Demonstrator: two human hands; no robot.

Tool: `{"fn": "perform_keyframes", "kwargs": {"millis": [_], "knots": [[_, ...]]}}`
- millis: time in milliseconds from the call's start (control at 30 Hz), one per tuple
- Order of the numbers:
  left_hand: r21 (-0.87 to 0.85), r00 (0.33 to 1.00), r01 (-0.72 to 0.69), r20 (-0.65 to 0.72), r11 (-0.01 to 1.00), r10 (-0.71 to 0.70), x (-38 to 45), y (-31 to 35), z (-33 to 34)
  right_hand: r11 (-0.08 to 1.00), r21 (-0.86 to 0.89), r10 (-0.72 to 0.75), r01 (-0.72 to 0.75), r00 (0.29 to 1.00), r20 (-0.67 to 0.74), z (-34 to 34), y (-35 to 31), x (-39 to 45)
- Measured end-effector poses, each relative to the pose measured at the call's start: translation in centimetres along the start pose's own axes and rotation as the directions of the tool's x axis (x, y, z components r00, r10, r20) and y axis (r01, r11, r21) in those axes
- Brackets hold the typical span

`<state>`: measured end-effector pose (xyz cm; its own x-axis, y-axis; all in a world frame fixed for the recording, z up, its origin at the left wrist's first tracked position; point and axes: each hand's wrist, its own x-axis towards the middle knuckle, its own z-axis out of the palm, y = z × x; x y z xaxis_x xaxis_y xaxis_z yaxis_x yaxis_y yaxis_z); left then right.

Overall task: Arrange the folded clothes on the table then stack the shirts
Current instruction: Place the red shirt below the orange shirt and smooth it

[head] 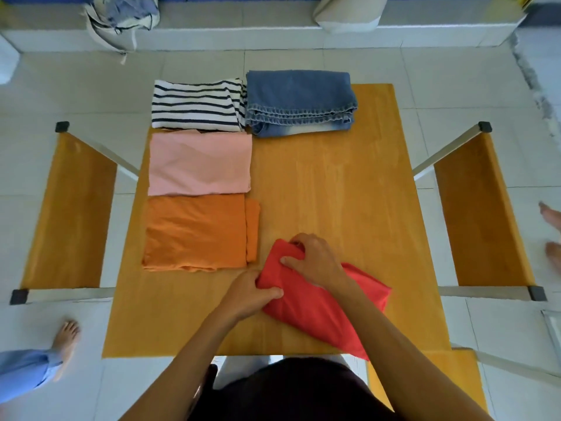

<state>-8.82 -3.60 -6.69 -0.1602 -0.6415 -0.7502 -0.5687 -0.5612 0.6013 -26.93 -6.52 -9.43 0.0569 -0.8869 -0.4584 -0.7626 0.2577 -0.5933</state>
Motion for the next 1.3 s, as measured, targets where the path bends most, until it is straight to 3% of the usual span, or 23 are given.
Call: {"fn": "perform_keyframes", "kwargs": {"millis": [133,267,433,600,767,833,933,1000,1167,1300], "knots": [[-0.199,0.991,0.055,-0.113,0.978,-0.078,-2.5,-3.8,-0.9,0.994,-0.01,-0.106,0.106,0.994,0.032,3.5,-3.4,-1.3],[-0.348,0.975,0.091,-0.159,0.933,-0.155,-4.3,-6.7,-2.1,0.995,-0.027,-0.097,0.094,0.979,-0.181,5.3,-5.3,-3.6],[-0.362,0.994,0.036,-0.08,0.932,-0.07,-5.7,-9.5,-3.8,0.997,-0.034,0.044,-0.064,0.904,-0.425,5.7,-3.9,-8.2],[-0.272,1.0,0.012,0.001,0.962,-0.013,-6.9,-10.1,-4.0,0.926,-0.025,0.328,-0.378,0.834,-0.444,7.3,0.2,-12.6],[-0.205,1.0,0.008,0.011,0.979,-0.005,-7.5,-10.0,-3.3,0.819,0.222,0.569,-0.528,0.7,-0.432,8.2,0.9,-15.8],[-0.243,0.999,0.026,-0.018,0.97,-0.032,-7.5,-10.8,-3.8,0.815,0.265,0.579,-0.515,0.726,-0.37,8.2,0.9,-16.1],[-0.357,0.992,0.075,-0.068,0.931,-0.106,-7.6,-13.1,-5.7,0.896,0.181,0.439,-0.406,0.873,-0.214,8.5,0.6,-15.7],[-0.432,0.986,0.075,-0.101,0.899,-0.131,-7.7,-14.8,-7.1,0.939,0.069,0.342,-0.336,0.931,-0.128,8.9,-0.2,-14.8],[-0.516,0.955,0.031,-0.238,0.856,-0.177,-8.8,-18.2,-10.5,0.983,0.02,0.184,-0.183,0.981,-0.064,10.9,-4.9,-10.7],[-0.477,0.886,-0.023,-0.417,0.879,-0.202,-9.4,-18.8,-13.2,0.992,0.097,0.094,-0.081,0.985,-0.144,12.4,-9.1,-7.8]]}}
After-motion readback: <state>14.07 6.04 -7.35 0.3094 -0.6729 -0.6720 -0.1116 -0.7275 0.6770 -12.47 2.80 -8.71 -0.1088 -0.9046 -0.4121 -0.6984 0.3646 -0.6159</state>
